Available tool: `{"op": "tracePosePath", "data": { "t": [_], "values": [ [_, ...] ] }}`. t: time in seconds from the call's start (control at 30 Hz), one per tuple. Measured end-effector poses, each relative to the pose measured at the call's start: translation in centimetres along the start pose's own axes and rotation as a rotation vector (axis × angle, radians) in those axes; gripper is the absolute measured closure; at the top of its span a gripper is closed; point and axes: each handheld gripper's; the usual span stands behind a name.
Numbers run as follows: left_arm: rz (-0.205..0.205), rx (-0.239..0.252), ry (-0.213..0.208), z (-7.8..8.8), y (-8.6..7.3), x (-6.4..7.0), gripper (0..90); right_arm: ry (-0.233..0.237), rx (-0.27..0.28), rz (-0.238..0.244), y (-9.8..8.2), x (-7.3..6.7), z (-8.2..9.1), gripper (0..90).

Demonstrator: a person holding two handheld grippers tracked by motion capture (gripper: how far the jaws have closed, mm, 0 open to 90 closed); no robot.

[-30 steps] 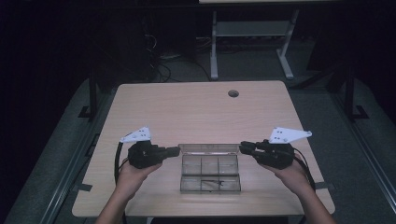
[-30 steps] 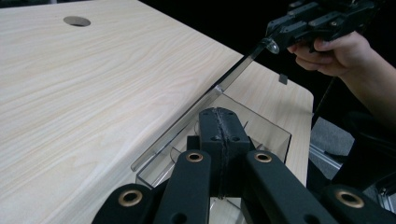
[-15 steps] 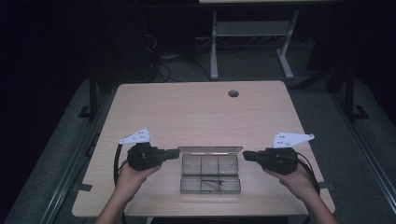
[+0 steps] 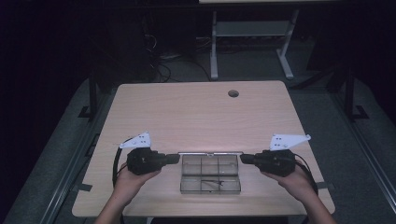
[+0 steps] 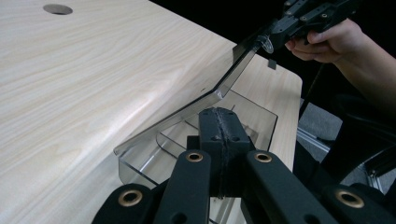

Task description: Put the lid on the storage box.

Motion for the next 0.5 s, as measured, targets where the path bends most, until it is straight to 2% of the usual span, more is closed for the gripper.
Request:
{"op": "tracePosePath", "data": {
  "t": [0.27,0.5],
  "values": [
    [-0.036,-0.021,-0.01,0.2,-0.7,0.5,89.8,0.026,-0.019,0.008,-0.7,-0.3,-0.3,90.0],
    [-0.046,-0.033,-0.024,-0.1,-1.5,0.6,89.7,0.039,-0.035,0.004,-1.6,-0.5,-0.6,90.0]
  ]
}}
Point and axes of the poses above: each handheld gripper's, and its own axes: z roughly backward along the jaws, y roughly out of its top, x roughly to its right, and after that the axes turned 12 degrees about y, right-handed
